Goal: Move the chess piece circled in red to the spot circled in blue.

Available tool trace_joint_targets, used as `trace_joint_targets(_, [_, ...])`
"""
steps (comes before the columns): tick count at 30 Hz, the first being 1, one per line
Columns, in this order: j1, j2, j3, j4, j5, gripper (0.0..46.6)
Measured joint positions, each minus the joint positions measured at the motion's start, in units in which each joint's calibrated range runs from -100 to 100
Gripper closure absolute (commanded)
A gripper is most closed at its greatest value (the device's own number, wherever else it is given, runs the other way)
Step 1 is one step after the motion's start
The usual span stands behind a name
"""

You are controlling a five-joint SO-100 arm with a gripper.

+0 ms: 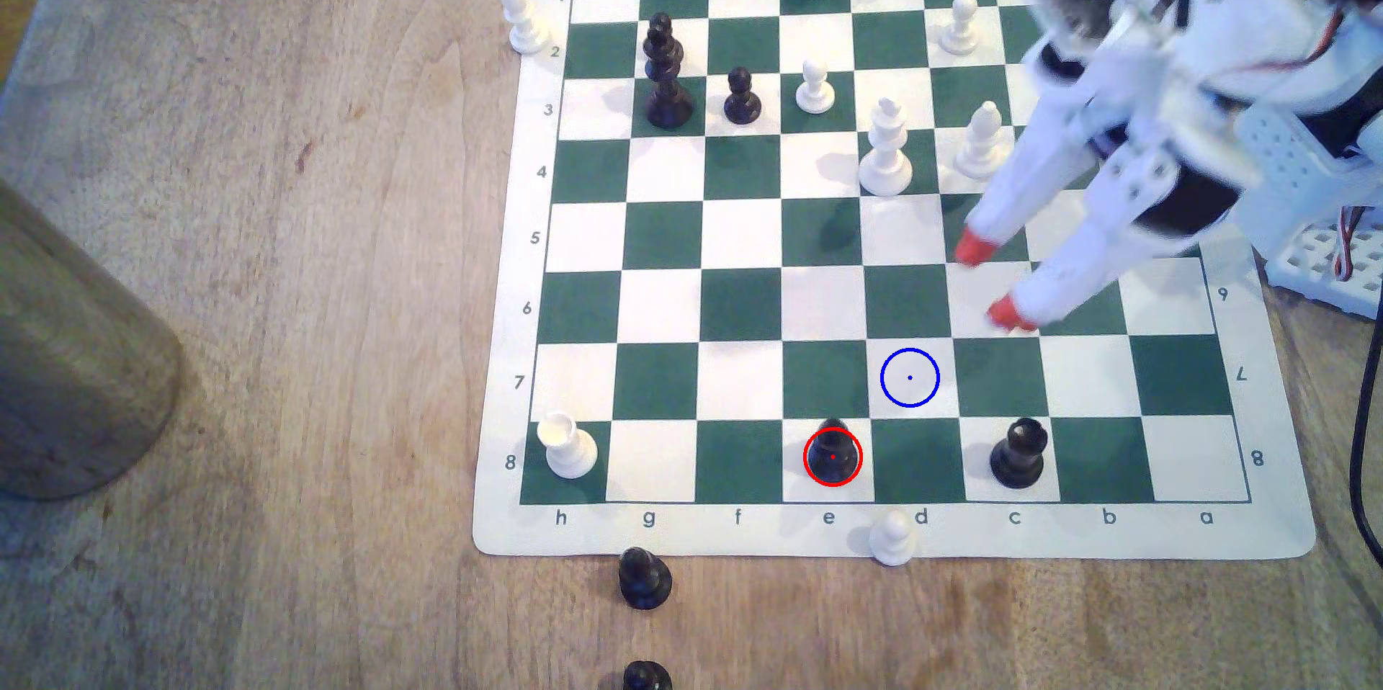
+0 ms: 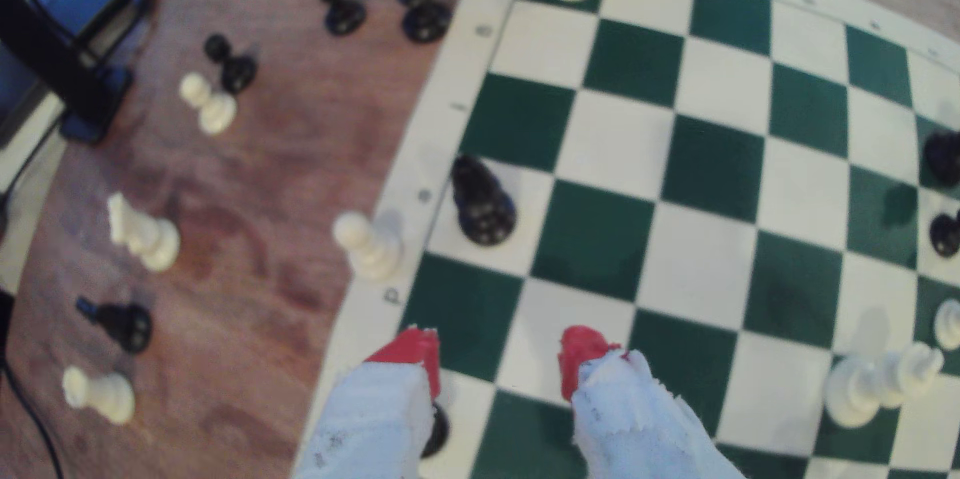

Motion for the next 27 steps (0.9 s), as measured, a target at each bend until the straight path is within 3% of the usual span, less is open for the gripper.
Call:
trace_joint_targets(6, [-1.25, 7.96, 2.26, -9.0, -0.83, 32.2])
trace_joint_targets(22, [-1.92, 30.41, 3.71, -30.04, -0.98, 35.5])
trace_joint_targets(27, [-2.43, 36.87, 3.07, -34.74, -1.51, 33.9])
